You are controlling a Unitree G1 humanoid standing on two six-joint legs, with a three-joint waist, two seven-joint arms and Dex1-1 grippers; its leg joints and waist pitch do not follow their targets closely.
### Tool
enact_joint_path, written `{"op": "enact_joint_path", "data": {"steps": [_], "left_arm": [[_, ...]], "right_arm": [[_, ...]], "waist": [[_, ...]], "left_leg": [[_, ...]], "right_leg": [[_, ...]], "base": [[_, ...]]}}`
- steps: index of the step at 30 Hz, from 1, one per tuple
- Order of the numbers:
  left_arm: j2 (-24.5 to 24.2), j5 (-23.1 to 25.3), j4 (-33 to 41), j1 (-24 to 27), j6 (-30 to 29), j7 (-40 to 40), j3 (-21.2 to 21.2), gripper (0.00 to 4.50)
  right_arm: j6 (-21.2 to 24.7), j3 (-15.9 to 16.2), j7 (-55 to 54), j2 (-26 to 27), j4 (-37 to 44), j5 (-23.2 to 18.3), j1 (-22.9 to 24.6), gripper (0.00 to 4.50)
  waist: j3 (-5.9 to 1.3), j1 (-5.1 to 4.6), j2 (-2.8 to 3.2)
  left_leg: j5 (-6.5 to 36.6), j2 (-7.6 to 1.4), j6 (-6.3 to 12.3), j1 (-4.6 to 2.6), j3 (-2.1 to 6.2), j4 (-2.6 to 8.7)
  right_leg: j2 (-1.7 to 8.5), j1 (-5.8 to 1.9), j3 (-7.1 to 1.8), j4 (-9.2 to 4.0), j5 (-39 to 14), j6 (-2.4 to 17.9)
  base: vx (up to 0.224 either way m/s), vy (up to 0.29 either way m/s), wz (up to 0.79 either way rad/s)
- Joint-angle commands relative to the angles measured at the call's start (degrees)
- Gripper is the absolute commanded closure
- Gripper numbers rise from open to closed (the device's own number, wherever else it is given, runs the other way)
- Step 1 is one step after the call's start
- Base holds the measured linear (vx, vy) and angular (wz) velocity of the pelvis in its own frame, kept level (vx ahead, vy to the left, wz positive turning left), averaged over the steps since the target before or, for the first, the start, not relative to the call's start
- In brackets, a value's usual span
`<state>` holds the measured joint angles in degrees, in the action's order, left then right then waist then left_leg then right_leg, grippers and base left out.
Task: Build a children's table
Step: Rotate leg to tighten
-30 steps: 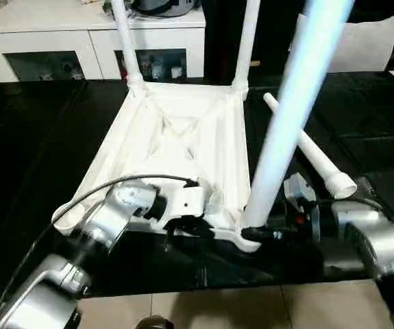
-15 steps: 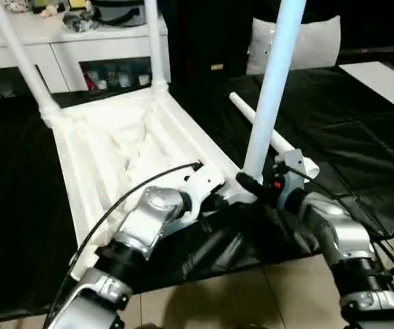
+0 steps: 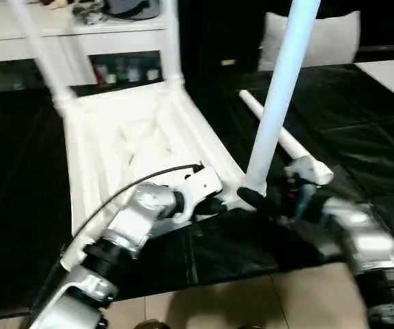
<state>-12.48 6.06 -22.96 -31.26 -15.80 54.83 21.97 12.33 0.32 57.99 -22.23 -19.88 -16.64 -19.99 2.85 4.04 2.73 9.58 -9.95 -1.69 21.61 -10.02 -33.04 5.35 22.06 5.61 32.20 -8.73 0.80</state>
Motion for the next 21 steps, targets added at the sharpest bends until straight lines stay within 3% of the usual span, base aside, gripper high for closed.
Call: {"op": "enact_joint_path", "data": {"steps": [1,4,11,14,15,19,21], "left_arm": [[-1.39,-0.15,-0.21,-0.81,2.76,4.85,3.04,4.5],[-4.29,-0.57,-0.01,-0.63,7.0,11.05,4.81,4.5],[-6.89,-0.06,-1.53,-1.41,10.63,16.69,6.66,4.5],[-8.25,-0.05,-3.28,-2.45,13.27,19.35,7.55,4.5],[-8.38,-0.01,-3.47,-2.58,13.59,19.71,7.57,4.5],[-8.52,0.16,-4.92,-3.24,14.85,20.48,7.25,4.5],[-8.49,0.3,-5.43,-3.44,15.16,20.51,7.24,4.5]], "right_arm": [[0.47,0.97,4.09,-1.65,1.56,-1.2,-0.45,0.05],[0.29,2.56,8.34,-4.84,1.64,-0.08,-1.1,0.05],[-0.91,4.54,12.97,-7.25,0.37,0.93,-2.34,0.05],[0.58,5.61,16.9,-8.44,1.46,-0.59,-2.19,0.05],[0.97,5.77,17.43,-8.6,1.7,-0.98,-2.13,0.31],[2.76,6.14,19.31,-8.8,2.73,-1.94,-1.63,0.42],[3.29,6.26,19.88,-8.82,2.94,-2.39,-1.38,0.69]], "waist": [[-3.9,0.35,-0.51],[-4.02,1.41,-0.33],[-3.86,2.13,-0.33],[-3.86,2.37,-0.42],[-3.86,2.42,-0.5],[-3.9,2.4,-0.5],[-4.0,2.49,-0.55]], "left_leg": [[14.51,-3.37,4.6,-0.73,1.04,3.73],[13.11,-3.63,4.44,-1.03,0.9,3.64],[16.19,-3.79,2.51,-1.31,0.86,3.92],[16.6,-3.74,2.38,-1.29,0.86,3.92],[16.47,-3.72,2.57,-1.27,0.9,3.92],[15.78,-3.73,2.71,-1.16,0.91,3.85],[15.27,-3.73,2.77,-1.13,0.91,3.78]], "right_leg": [[3.89,-2.35,-2.74,-3.47,-15.41,11.32],[3.64,-2.21,-2.71,-3.04,-13.23,12.3],[3.93,-2.14,-2.88,-3.1,-15.68,12.35],[3.94,-2.22,-2.9,-3.14,-16.6,11.93],[3.91,-2.26,-2.86,-3.12,-16.55,11.92],[4.02,-2.28,-2.85,-3.09,-16.55,12.0],[4.02,-2.36,-2.87,-2.98,-16.01,12.07]], "base": [[0.0,0.0,0.0],[0.0,0.0,0.0],[0.0,0.0,0.0],[0.0,0.0,0.0],[0.0,0.0,0.0],[0.0,0.0,0.0],[0.0,0.0,0.0]]}}
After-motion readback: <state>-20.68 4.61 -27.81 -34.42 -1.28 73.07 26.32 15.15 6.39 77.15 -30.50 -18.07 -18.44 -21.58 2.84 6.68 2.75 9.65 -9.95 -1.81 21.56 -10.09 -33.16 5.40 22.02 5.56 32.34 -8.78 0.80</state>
